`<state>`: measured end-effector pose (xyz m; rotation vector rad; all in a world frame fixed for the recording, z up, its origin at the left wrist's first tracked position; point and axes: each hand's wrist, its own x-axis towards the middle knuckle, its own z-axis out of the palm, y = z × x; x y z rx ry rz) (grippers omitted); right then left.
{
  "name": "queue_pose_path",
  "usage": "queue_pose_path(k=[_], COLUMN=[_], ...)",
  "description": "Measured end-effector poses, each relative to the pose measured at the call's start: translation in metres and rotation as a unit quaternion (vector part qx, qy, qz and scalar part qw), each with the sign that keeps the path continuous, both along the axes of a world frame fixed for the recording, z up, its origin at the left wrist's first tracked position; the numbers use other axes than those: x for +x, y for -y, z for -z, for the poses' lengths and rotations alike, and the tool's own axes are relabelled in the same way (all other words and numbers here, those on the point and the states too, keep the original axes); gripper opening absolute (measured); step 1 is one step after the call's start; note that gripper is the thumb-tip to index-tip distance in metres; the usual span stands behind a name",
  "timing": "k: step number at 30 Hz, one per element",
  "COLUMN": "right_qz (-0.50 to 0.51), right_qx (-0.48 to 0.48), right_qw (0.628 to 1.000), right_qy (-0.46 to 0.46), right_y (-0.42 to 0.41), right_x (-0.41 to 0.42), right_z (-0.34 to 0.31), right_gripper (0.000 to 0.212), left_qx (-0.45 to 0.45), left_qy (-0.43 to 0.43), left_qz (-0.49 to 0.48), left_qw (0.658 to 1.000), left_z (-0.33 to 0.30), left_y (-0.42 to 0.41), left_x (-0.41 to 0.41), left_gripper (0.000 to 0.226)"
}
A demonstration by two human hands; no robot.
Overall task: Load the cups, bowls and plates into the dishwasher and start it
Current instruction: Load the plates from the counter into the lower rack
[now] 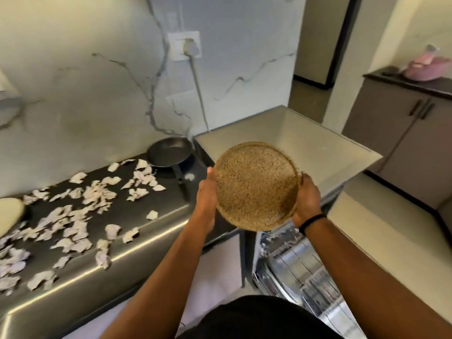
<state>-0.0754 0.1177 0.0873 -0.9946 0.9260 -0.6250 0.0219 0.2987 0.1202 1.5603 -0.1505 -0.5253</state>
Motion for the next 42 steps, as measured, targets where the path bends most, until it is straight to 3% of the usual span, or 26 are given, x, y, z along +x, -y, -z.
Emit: queue_pose_path(k=[5, 8, 13, 16, 21, 25, 27, 30, 33, 36, 39, 42], right_qz=[0.062, 0.052, 0.07, 0.092, 0.171, 0.218, 0.22, 0.202, 0.167, 0.151, 0.099, 0.067], right_qx=[0.061, 0.096, 0.197, 0.288, 0.398, 0.437, 0.456, 0.439, 0.417, 0.431, 0.441, 0.447], right_qw=[0.996, 0.994, 0.978, 0.953, 0.9, 0.872, 0.862, 0.869, 0.878, 0.867, 0.861, 0.856], right_qy=[0.011, 0.021, -0.01, -0.003, 0.058, 0.021, -0.029, -0.105, -0.162, -0.199, -0.233, -0.25], right_y=[0.06, 0.087, 0.125, 0.129, 0.102, 0.084, 0.081, 0.079, 0.076, 0.076, 0.078, 0.087], right_x=[-0.059, -0.092, -0.156, -0.196, -0.24, -0.255, -0.255, -0.243, -0.218, -0.189, -0.165, -0.147], right_z=[0.023, 0.035, 0.073, 0.109, 0.162, 0.198, 0.219, 0.258, 0.307, 0.358, 0.4, 0.441], right_gripper=[0.057, 0.045, 0.04, 0.048, 0.043, 0.034, 0.024, 0.029, 0.028, 0.028, 0.014, 0.018], left_qx=[-0.025, -0.041, -0.031, 0.031, 0.126, 0.204, 0.26, 0.346, 0.407, 0.474, 0.535, 0.561], left_qy=[-0.018, -0.017, -0.007, -0.001, -0.066, -0.145, -0.177, -0.197, -0.159, -0.074, 0.027, 0.08], left_qz=[0.064, 0.071, 0.115, 0.179, 0.237, 0.275, 0.314, 0.348, 0.34, 0.336, 0.326, 0.286], left_qw=[0.997, 0.996, 0.993, 0.983, 0.961, 0.928, 0.896, 0.849, 0.832, 0.81, 0.779, 0.773], left_z=[0.004, 0.012, 0.034, 0.064, 0.138, 0.2, 0.227, 0.266, 0.315, 0.372, 0.423, 0.469], left_y=[0.084, 0.127, 0.192, 0.217, 0.234, 0.242, 0.24, 0.237, 0.239, 0.241, 0.244, 0.252], left_x=[-0.04, -0.062, -0.098, -0.119, -0.142, -0.132, -0.123, -0.108, -0.093, -0.076, -0.057, -0.042], left_gripper=[0.071, 0.074, 0.047, 0.041, 0.031, 0.045, 0.052, 0.055, 0.046, 0.035, 0.013, 0.012])
